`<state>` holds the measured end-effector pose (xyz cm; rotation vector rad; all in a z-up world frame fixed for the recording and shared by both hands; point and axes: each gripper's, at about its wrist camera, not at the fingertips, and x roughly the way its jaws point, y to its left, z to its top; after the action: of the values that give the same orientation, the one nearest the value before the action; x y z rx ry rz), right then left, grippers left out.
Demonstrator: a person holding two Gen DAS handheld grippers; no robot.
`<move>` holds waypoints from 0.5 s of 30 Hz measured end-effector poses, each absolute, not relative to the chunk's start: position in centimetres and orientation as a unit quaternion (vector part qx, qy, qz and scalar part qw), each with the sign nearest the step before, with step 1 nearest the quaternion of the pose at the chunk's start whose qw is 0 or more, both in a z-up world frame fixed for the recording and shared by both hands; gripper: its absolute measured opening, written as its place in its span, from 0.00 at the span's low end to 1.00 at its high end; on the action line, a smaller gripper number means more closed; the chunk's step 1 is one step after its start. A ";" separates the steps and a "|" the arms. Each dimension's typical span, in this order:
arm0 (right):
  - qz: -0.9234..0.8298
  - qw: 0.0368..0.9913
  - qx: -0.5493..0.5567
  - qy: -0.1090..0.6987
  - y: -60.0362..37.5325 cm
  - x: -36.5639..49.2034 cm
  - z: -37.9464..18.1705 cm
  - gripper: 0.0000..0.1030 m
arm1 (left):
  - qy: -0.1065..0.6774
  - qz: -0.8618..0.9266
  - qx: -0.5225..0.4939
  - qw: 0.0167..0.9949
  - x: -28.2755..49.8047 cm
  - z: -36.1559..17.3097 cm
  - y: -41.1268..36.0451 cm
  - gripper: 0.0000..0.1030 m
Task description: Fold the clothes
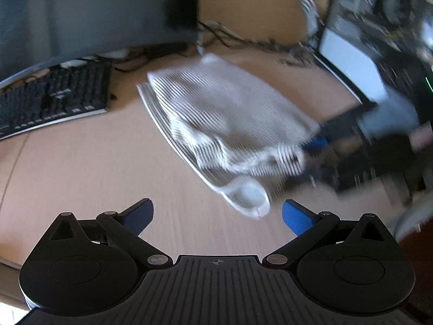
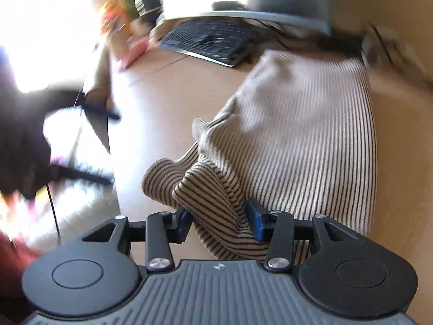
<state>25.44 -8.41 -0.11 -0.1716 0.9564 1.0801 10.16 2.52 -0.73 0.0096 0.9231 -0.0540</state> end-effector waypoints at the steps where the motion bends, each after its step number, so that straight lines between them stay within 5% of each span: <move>1: 0.493 0.745 -0.064 0.444 -8.5 25.7 -0.2 0.42 | 0.453 -0.029 0.017 0.891 10.2 -1.3 2.1 1.00; 7: 0.497 0.754 -0.112 0.414 -7.5 24.2 0.4 0.43 | 0.462 -0.003 0.094 0.882 13.6 -4.9 -0.8 1.00; 12: 0.476 0.795 -0.326 0.186 -8.1 17.0 0.5 0.75 | 0.452 0.012 0.007 0.892 16.2 -4.1 1.2 1.00; 15: 0.453 0.797 -0.360 0.174 -8.0 16.0 -1.3 0.75 | 0.447 0.002 -0.046 0.893 16.9 -3.8 2.3 1.00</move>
<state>16.02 -7.96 -1.35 -0.7741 0.3742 0.9726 16.93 2.25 -3.76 -0.0964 0.9270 0.0033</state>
